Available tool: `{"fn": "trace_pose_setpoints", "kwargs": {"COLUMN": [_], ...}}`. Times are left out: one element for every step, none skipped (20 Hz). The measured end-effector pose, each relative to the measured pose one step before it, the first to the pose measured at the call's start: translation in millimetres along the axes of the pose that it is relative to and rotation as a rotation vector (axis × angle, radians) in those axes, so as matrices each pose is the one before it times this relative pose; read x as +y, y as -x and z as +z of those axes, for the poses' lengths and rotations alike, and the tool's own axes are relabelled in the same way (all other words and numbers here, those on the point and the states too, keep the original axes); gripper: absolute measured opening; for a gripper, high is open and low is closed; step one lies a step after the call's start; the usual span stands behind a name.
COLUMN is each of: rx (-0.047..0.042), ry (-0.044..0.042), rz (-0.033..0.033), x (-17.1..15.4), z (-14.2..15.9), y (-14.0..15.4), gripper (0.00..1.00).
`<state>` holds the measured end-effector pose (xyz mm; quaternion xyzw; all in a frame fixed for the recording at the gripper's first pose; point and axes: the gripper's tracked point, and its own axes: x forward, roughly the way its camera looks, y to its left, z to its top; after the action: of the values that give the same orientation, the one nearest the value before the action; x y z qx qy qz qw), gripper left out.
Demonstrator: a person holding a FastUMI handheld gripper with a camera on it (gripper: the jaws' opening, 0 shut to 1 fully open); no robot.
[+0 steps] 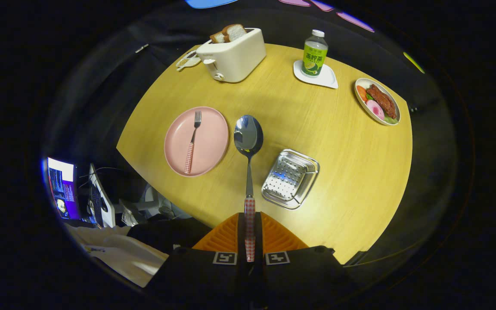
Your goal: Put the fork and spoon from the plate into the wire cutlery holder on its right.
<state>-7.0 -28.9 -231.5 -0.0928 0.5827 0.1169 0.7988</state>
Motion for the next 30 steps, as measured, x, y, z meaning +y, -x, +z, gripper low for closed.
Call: {"fn": "trace_pose_setpoints", "kwargs": {"rx": [0.02918, 0.03332, 0.03518, 0.02726, 0.01983, 0.02748, 0.03134, 0.03063, 0.03617, 0.04587, 0.04461, 0.03412, 0.02209, 0.01065, 0.01007, 0.012, 0.02705, 0.0403, 0.03231, 0.02838, 0.01442, -0.00027, -0.01107, -0.00904, -0.01429, -0.0111, -0.0138, -0.02353, -0.02184, -0.02309], "ry": [-0.00062, 0.00953, 0.01752, 0.0177, 0.01019, 0.00736, 0.00794, 0.00962, 0.01434, 0.01869, 0.01552, 0.01062, 0.00325, -0.00335, -0.00516, -0.00761, -0.00915, -0.01906, -0.01528, -0.00421, -0.00381, -0.00001, 0.00141, -0.00451, -0.00292, -0.00482, -0.00338, 0.00173, -0.00038, -0.00025], "rz": [-0.00047, 0.00171, -0.00158, 0.00199, 0.00568, 0.00796, 0.00466, -0.00205, -0.00469, -0.00428, -0.0022, -0.00149, -0.00191, -0.0002, 0.00914, 0.00856, 0.00115, -0.0024, 0.01256, 0.0191, 0.00968, 0.00017, -0.00171, 0.00398, -0.00106, -0.00062, -0.00451, -0.00433, 0.00145, 0.00123], "x": [-7.31, -6.66, -6.51, -5.93, -4.36, -4.87, -5.01, -5.84, -6.22, -5.5, -3.56, -2.82, -0.21, -1.05, 1.03, 1.26, -1.38, -0.5, 2.78, 2.88, 1.48, 0.52, -0.47, 0.98, -0.16, -1.48, -1.72, -2.8, 0.11, 1.07], "z": [-6.28, -6.43, -5.24, -1.94, 0.83, 0.45, -1.07, 0.18, -1.75, -4.35, -4.47, -1.95, 2.99, 3.83, 4.93, 5.66, 2.09, -2.05, 0.63, -0.8, 0.51, 3.55, 4.45, 3.24, 3.18, 2.2, 0.13, 0.84, -0.72, -2.23], "y": [0.78, -0.29, -0.8, 0.18, -0.28, -0.26, -0.56, -0.87, -1.13, -0.63, -2.92, -2.71, -4.22, -3.06, -2.08, -2.31, -3.31, -2.24, -2.53, -2.84, -2.11, -0.43, -1.07, 1.56, 4.11, 1.38, 2.5, 1.43, 2.17, 2.66], "gripper": [0.09, 0.09, 0.09, 0.09, 0.09, 0.1, 0.09, 0.09, 0.09, 0.09, 0.09, 0.09, 0.09, 0.09, 0.09, 0.09, 0.09, 0.09, 0.09, 0.1, 0.1, 0.1, 0.12, 0.14, 0.17, 0.21, 0.23, 0.31, 0.54, 0.65]}}
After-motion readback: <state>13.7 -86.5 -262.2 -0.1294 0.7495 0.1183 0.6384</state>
